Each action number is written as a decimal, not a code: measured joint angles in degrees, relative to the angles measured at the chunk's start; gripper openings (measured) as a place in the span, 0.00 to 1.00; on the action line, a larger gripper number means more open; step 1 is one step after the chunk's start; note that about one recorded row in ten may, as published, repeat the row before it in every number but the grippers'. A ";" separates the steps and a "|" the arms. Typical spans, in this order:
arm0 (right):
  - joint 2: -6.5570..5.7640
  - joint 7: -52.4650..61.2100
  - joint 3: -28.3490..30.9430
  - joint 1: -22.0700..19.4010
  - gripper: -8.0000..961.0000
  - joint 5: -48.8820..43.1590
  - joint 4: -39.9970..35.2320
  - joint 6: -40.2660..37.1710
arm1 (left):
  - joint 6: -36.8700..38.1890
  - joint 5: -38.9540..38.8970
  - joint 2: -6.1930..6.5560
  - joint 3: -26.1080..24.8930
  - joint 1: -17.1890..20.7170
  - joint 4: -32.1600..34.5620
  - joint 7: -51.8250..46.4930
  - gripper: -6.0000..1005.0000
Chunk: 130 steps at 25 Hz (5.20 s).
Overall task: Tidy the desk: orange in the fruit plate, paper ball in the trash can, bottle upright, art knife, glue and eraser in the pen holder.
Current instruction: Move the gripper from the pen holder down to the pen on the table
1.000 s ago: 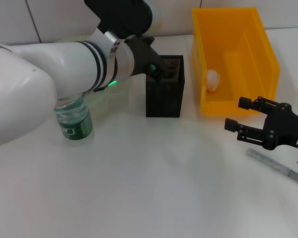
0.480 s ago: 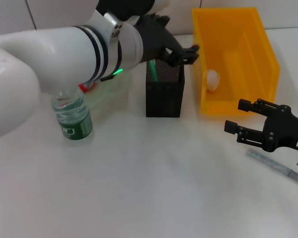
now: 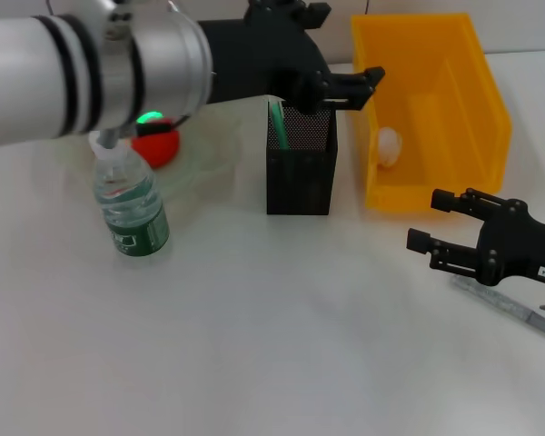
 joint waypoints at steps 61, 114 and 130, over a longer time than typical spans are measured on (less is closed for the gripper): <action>-0.01 65.19 -12.09 12.48 0.79 -52.03 -50.09 -14.00 | 27.00 -42.93 0.08 -14.49 9.98 -29.77 52.26 0.86; 0.28 63.93 -26.38 13.11 0.79 -61.81 -43.26 -9.00 | 27.00 -42.64 -0.01 -12.26 9.46 -29.54 53.79 0.86; 0.29 63.89 -26.38 12.42 0.79 -61.82 -42.13 -6.32 | 26.62 -42.64 -0.10 -12.28 9.12 -29.54 53.28 0.86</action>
